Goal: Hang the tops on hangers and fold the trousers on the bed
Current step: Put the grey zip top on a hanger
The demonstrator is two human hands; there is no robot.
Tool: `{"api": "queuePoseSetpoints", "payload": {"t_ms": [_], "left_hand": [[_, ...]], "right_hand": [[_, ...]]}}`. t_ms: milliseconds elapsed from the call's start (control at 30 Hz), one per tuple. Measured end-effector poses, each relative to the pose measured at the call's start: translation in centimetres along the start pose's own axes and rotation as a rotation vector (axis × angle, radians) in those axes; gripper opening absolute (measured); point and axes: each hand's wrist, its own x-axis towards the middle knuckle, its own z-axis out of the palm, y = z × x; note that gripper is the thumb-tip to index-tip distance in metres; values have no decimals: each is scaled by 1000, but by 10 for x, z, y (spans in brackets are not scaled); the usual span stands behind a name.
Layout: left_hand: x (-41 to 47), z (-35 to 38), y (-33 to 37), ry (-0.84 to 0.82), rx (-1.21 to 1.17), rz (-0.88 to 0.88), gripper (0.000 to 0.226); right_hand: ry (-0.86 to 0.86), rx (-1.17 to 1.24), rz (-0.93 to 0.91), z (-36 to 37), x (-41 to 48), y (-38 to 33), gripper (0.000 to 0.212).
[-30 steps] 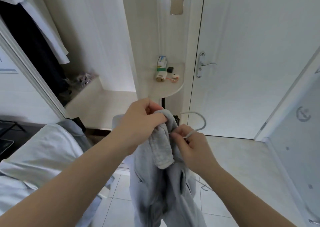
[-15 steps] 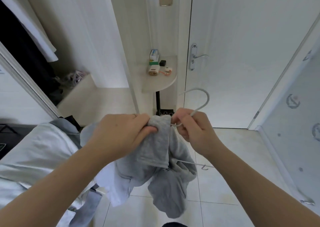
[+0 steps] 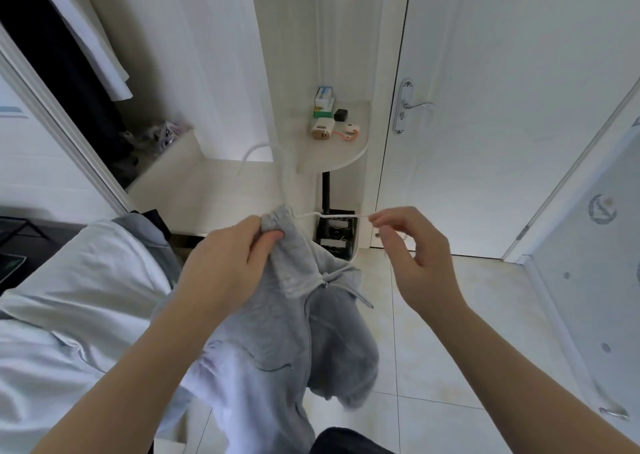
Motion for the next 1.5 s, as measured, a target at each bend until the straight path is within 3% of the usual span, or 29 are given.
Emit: {"api": "queuePoseSetpoints", "payload": {"t_ms": [67,133,200,300,400,500,667,767,867,967,1100,1167,1233,1400,1500], "left_hand": [[-9,-4,-2,83,-52,-72,35],[-16,-6,3,132,-96,-119,34],[-21,-6,11,161,-144,-156,34],[-24,-2,16,195,-205,-213,36],[-26,0,11,221,-210,-281,38],[-27,1,7,233,-239,-329,38],[-29,8,9,234,-276,-350,36],[-28,14,7,240,-284,-381,36],[-28,17,3,233,-300,-397,35],[-28,13,-2,239,-311,-397,36],[-30,9,-13,176,-279,-337,36],[-34,6,-21,128,-261,-314,32],[-39,2,-32,95,-226,-310,29],[-49,-10,-52,11,-154,-293,38],[-49,-17,-60,-4,-125,-288,33]], "right_hand": [[-11,33,22,7,-18,11,17],[-199,47,87,21,-28,17,21],[-406,32,133,37,-30,20,41],[-582,-131,33,53,-24,26,45],[-613,-212,25,60,-27,26,33],[-598,-133,-37,68,-43,27,23],[-576,1,124,80,-33,30,38],[-709,-12,81,91,-24,35,15],[-812,-2,29,97,-26,47,25],[-1046,14,236,90,-25,59,30],[-1266,-283,351,86,-25,74,43],[-1250,-586,155,84,-20,84,50],[-1152,-740,-20,73,-13,95,41],[-867,-821,-293,36,11,109,15],[-656,-844,-448,21,17,109,15]]}}
